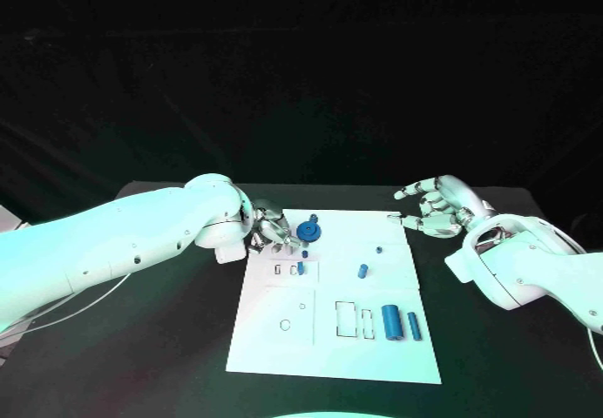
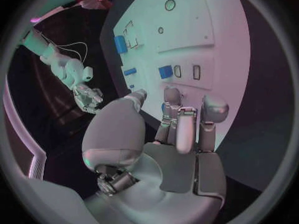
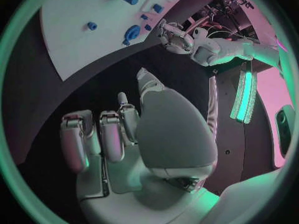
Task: Assemble the parts on the task board
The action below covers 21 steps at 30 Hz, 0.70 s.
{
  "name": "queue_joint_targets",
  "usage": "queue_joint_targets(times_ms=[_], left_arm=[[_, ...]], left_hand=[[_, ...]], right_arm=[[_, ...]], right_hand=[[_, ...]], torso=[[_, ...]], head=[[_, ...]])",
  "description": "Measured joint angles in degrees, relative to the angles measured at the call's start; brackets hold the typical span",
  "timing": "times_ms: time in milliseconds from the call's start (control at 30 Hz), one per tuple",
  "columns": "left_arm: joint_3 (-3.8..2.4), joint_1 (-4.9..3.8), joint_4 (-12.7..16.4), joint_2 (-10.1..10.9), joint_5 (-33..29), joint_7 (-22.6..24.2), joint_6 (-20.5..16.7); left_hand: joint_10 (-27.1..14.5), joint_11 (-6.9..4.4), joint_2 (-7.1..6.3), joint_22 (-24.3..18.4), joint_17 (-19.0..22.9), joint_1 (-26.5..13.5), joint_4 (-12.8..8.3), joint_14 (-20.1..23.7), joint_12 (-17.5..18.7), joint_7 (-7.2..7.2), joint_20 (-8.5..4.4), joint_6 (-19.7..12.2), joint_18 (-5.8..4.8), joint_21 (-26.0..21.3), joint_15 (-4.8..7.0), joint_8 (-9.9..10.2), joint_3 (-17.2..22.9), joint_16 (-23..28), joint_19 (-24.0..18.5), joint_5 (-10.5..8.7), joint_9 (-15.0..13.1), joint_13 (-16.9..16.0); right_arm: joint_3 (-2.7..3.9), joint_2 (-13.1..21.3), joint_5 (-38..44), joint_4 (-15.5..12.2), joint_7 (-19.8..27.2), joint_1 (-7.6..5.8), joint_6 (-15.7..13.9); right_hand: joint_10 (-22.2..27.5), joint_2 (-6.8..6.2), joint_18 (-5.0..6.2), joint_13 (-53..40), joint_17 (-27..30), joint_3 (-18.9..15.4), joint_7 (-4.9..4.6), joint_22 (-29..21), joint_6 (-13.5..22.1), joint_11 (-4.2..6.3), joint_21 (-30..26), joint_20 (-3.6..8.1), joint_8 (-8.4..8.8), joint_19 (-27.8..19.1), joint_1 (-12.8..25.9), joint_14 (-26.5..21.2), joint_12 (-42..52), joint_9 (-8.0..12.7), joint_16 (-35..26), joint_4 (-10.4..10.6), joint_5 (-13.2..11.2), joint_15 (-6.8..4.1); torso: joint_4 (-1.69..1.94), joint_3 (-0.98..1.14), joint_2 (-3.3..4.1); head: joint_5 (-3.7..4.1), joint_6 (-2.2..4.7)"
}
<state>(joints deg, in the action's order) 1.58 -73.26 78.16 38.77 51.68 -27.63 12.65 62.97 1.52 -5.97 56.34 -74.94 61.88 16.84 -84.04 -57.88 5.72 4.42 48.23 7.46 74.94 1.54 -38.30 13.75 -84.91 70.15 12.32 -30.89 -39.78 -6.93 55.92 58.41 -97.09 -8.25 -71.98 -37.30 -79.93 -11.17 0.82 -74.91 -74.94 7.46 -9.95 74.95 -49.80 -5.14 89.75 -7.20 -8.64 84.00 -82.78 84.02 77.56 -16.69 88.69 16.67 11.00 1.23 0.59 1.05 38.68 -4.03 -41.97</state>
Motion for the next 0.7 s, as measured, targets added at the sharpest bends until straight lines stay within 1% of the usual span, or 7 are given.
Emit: queue_joint_targets(times_ms=[100,167,200,367,400,633,700], left_arm=[[0.32,-0.32,-0.83,-1.08,0.54,-0.58,1.25],[0.51,-0.48,-1.33,-1.75,0.82,-0.89,2.06],[0.61,-0.52,-1.57,-2.01,0.91,-1.0,2.39],[1.13,-0.56,-2.79,-3.15,1.26,-1.5,3.96],[1.25,-0.57,-3.11,-3.37,1.31,-1.61,4.31],[1.75,-0.58,-4.68,-4.66,1.45,-2.1,5.62],[1.85,-0.59,-5.01,-4.97,1.45,-2.19,5.9]], left_hand=[[0.0,0.0,0.44,0.07,0.0,-0.44,0.0,0.0,-0.26,0.0,0.0,0.0,0.0,0.0,0.0,-0.32,0.0,0.0,0.0,0.0,-0.26,-0.31],[0.0,0.0,0.45,0.15,0.0,-0.45,0.0,0.0,-0.58,0.0,0.0,0.0,0.0,0.0,0.0,-0.62,-0.32,0.0,0.0,0.0,-0.4,-0.53],[0.0,0.0,0.45,0.19,0.0,-0.45,0.0,0.0,-0.6,0.0,0.01,0.0,0.0,0.0,0.0,-0.62,-0.32,0.0,0.04,0.0,-0.4,-0.55],[0.0,0.01,0.47,0.28,0.01,-0.47,0.0,0.0,-0.66,0.0,-0.01,0.0,0.0,0.22,0.0,-0.62,-0.32,0.0,0.4,0.0,-0.49,-0.75],[0.0,0.01,0.76,0.27,0.01,-0.75,0.0,0.0,-0.66,0.0,-0.01,0.0,0.0,0.22,0.0,-0.62,-0.32,0.0,0.4,0.0,-0.57,-0.81],[0.12,-0.1,0.76,0.45,0.01,-0.75,0.15,0.0,-0.87,0.0,0.0,0.0,0.0,0.22,-0.01,-0.84,-0.47,-0.25,0.4,0.0,-0.65,-0.95],[0.22,-0.2,0.75,0.5,0.01,-0.75,0.16,0.0,-1.05,0.0,-0.01,0.0,0.0,0.22,-0.01,-0.84,-0.48,-0.28,0.4,0.0,-0.68,-1.03]], right_arm=[[0.0,-0.1,-0.63,0.09,-0.08,0.0,-0.17],[0.0,-0.19,-0.96,0.14,-0.15,-0.01,-0.25],[0.0,-0.22,-1.07,0.15,-0.17,-0.01,-0.27],[0.0,-0.39,-1.53,0.26,-0.36,-0.02,-0.33],[0.0,-0.44,-1.6,0.26,-0.42,-0.02,-0.34],[0.0,-0.5,-1.85,0.26,-0.66,-0.02,-0.36],[0.0,-0.49,-1.89,0.26,-0.73,-0.02,-0.36]], right_hand=[[0.0,0.0,0.0,0.0,0.0,0.0,0.0,0.0,0.0,0.0,0.0,0.0,0.0,0.0,0.0,0.0,0.0,0.0,0.0,0.0,0.0,0.0],[0.0,0.02,0.0,0.0,0.0,0.0,0.0,0.0,0.0,0.0,0.0,0.0,0.0,0.0,0.01,0.0,0.0,0.0,0.0,0.0,0.31,0.0],[0.0,0.24,0.0,0.0,0.01,0.0,0.0,0.0,0.0,0.0,0.0,0.0,0.0,0.0,0.24,0.0,0.0,0.0,0.0,0.0,0.31,0.0],[0.0,0.24,0.0,0.0,0.01,0.0,0.0,-0.01,0.0,0.0,0.0,0.0,0.0,0.0,0.23,0.0,-0.21,0.0,0.0,0.0,0.31,0.0],[0.0,0.24,0.0,0.0,0.01,0.0,0.0,-0.01,0.0,0.0,0.0,0.0,0.0,0.0,0.23,0.0,-0.21,0.01,0.0,0.0,0.32,0.0],[0.0,0.24,0.0,0.0,0.01,0.0,0.0,-0.01,0.0,0.0,0.0,0.0,0.0,0.0,0.23,0.0,-0.4,0.05,0.0,0.0,0.54,0.0],[0.53,0.24,0.0,0.0,0.01,0.0,0.0,-0.01,0.0,-0.04,0.0,0.0,0.0,0.0,0.23,0.0,-0.78,0.05,0.0,0.0,0.54,0.0]], torso=[[-0.02,0.01,0.0],[-0.02,0.01,0.0],[-0.02,-0.02,0.01],[0.02,-0.07,0.03],[0.03,-0.07,0.04],[0.02,-0.07,0.09],[0.02,-0.1,0.12]], head=[[-0.04,-0.12],[-0.05,-0.14],[-0.05,-0.15],[0.2,-0.31],[0.24,-0.37],[0.36,-0.65],[0.4,-0.72]])
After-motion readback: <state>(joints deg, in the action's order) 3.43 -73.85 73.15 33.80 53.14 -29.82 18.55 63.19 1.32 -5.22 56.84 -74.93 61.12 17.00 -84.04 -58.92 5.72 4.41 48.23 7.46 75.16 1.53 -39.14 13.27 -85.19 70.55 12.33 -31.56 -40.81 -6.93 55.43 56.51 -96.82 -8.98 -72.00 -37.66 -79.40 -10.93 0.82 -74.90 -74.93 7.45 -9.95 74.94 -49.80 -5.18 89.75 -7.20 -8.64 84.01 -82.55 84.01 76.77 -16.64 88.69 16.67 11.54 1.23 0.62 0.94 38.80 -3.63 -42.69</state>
